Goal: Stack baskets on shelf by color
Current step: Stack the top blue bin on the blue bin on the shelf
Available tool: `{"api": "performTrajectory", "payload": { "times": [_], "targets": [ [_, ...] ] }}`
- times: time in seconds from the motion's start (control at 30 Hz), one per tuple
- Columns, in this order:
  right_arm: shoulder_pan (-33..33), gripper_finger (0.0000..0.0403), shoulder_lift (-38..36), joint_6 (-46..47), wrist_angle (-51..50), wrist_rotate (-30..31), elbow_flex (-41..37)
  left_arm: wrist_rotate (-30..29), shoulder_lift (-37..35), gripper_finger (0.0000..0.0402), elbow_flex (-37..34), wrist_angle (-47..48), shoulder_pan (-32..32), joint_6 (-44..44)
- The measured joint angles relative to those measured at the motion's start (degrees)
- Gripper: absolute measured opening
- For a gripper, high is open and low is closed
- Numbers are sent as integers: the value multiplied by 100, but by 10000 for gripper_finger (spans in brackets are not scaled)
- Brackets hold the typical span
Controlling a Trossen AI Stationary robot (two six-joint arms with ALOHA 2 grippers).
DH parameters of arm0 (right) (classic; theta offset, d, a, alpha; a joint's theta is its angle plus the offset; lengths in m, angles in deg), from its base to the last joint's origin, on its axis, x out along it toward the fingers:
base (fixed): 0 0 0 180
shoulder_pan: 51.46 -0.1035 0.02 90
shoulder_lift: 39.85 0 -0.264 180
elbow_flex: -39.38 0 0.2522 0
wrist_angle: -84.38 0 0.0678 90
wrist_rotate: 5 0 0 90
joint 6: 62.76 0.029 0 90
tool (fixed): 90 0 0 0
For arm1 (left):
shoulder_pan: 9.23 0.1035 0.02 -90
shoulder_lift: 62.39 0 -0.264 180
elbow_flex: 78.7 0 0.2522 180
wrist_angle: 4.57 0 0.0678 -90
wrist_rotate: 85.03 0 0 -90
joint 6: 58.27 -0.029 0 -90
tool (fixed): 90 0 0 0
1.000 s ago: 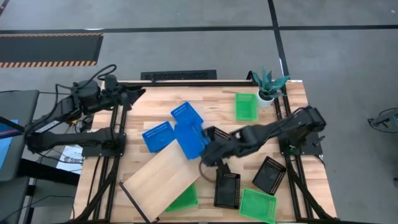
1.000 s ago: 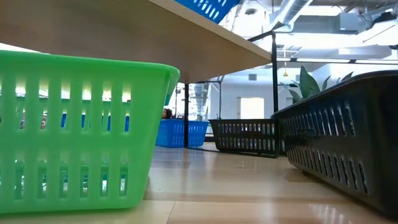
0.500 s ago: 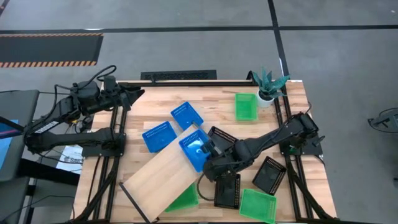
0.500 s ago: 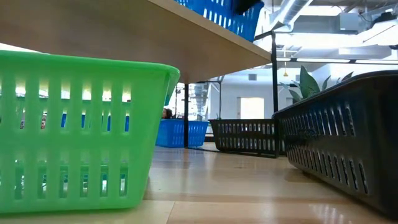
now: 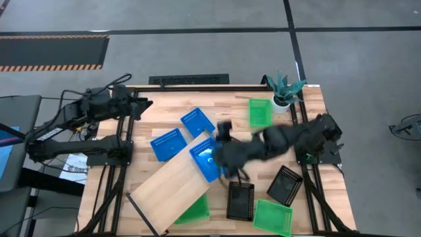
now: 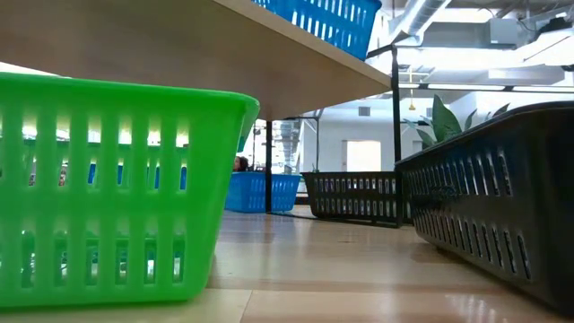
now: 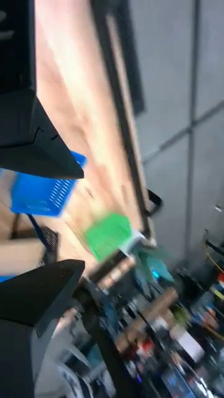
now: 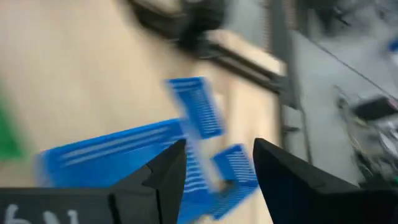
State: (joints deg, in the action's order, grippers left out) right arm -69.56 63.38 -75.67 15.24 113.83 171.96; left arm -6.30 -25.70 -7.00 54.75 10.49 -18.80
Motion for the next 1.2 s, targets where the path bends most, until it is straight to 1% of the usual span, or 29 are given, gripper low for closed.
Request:
{"api": "performTrajectory", "payload": {
  "times": [0.1, 0.2, 0.3, 0.37, 0.43, 0.5, 0.63, 0.77, 0.93, 1.07, 1.2],
  "targets": [
    [692, 200, -9, 134, 91, -3, 252, -1, 291, 211, -7, 502, 22, 6],
    [1505, 198, -3, 320, 162, -56, 328, -9, 621, 211, -7, 840, 128, -164],
    [2337, 199, 88, 772, 309, -567, 328, -11, 900, 211, -11, 877, 232, -322],
    [2820, 202, 231, 1423, 385, -980, 328, -32, 1006, 211, -11, 875, 285, -369],
    [3191, 205, 423, 1961, 332, -1332, 328, -55, 1071, 211, -10, 849, 331, -444],
    [3432, 208, 635, 2247, 219, -1577, 328, -55, 1103, 211, -9, 867, 388, -481],
    [3628, 217, 1170, 2481, 109, -2031, 326, -65, 1050, 211, -9, 859, 483, -264],
    [3656, 228, 1724, 2609, 128, -2365, 326, -153, 933, 211, -9, 855, 563, 40],
    [3700, 235, 2405, 2803, 128, -2958, 322, -160, 824, 211, -7, 857, 566, 254],
    [3756, 235, 2836, 2856, 93, -3194, 322, -158, 814, 211, -7, 859, 566, 371],
    [3844, 235, 3088, 2902, 173, -3420, 323, -158, 814, 211, -7, 856, 566, 380]
  ]
}}
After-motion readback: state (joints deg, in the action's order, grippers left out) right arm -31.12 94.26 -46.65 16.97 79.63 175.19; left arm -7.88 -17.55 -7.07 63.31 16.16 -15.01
